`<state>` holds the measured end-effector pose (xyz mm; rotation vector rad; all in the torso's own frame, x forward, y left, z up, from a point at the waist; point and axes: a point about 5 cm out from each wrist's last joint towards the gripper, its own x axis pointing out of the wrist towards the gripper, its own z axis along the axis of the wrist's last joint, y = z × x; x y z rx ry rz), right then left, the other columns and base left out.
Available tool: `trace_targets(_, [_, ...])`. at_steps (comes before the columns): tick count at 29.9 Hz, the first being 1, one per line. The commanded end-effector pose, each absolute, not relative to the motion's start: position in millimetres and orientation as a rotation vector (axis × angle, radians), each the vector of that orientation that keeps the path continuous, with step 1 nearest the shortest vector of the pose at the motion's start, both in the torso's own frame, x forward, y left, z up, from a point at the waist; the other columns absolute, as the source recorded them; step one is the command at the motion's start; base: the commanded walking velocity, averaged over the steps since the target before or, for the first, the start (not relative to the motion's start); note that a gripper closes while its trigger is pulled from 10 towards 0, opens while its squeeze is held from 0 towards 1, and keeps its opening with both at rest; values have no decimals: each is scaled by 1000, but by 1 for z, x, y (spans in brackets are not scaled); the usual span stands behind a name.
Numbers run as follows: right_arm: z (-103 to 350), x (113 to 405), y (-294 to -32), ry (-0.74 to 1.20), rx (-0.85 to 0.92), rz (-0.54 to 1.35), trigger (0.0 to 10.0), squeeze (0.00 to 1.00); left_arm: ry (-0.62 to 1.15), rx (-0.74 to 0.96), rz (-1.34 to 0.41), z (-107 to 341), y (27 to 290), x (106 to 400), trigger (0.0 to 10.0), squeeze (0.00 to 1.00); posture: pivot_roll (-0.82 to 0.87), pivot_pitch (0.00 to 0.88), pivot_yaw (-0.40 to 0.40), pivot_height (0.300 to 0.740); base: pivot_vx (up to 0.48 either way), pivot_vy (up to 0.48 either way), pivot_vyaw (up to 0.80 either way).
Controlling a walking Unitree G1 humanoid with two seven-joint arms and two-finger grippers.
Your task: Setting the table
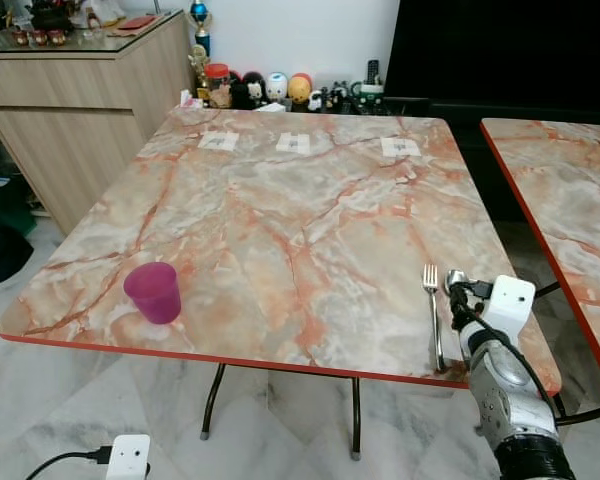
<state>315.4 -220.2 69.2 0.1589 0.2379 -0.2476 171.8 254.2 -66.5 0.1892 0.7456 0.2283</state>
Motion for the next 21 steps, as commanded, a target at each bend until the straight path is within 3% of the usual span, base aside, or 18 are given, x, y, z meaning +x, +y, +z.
trace_targets(1, [66, 314, -222, 257, 165, -249, 10000, 0, 753, 195, 224, -68, 255, 169, 10000, 0, 20, 0, 11, 740, 0, 0, 0])
trace_targets(21, [62, 323, -222, 323, 182, -271, 10000, 0, 752, 199, 242, -66, 261, 168, 10000, 0, 37, 0, 16, 740, 0, 0, 0])
